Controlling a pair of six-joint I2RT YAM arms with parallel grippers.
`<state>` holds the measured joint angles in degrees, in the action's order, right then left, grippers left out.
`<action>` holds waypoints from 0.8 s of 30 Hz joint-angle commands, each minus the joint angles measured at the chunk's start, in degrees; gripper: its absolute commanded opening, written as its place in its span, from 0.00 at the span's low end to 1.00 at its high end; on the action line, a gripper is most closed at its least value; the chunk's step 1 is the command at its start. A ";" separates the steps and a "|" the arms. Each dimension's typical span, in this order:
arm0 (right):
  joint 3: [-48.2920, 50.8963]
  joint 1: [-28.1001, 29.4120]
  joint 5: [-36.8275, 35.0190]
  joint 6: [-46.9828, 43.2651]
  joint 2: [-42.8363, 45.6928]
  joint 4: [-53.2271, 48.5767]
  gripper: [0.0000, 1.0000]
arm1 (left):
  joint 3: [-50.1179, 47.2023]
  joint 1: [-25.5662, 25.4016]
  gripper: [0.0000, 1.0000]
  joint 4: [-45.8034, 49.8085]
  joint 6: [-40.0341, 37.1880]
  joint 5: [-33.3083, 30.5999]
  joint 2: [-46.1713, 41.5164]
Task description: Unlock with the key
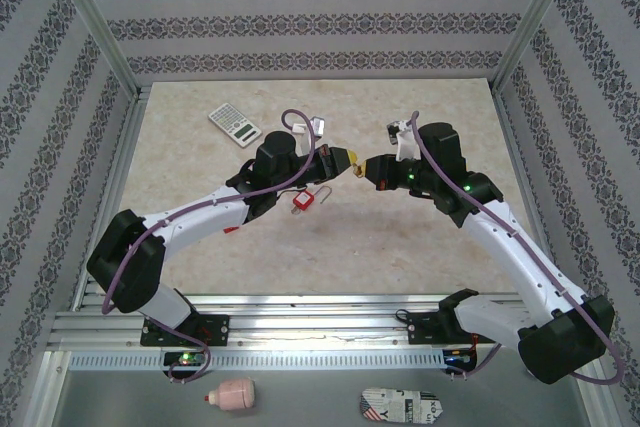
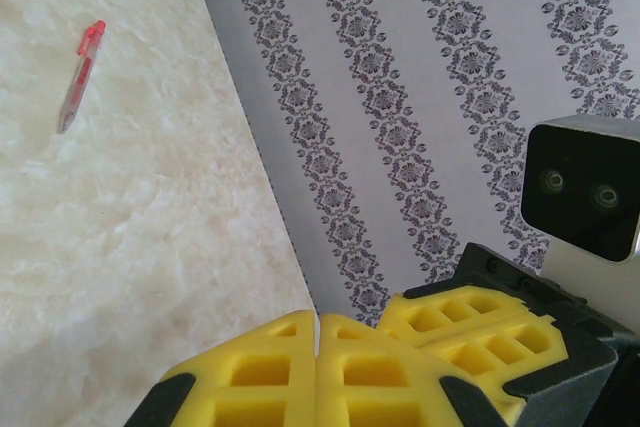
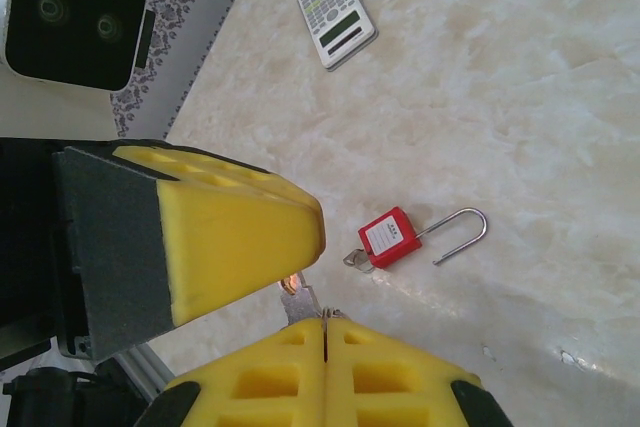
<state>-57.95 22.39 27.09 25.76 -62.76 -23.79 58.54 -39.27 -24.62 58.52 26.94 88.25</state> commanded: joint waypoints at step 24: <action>10.48 -9.08 13.37 7.79 7.86 20.15 0.96 | 15.47 1.65 0.00 32.21 -36.11 -1.74 -7.31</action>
<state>-48.77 12.91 33.47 31.11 -53.84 -13.87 73.76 -38.13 3.20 28.71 25.26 81.91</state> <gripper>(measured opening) 0.966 0.057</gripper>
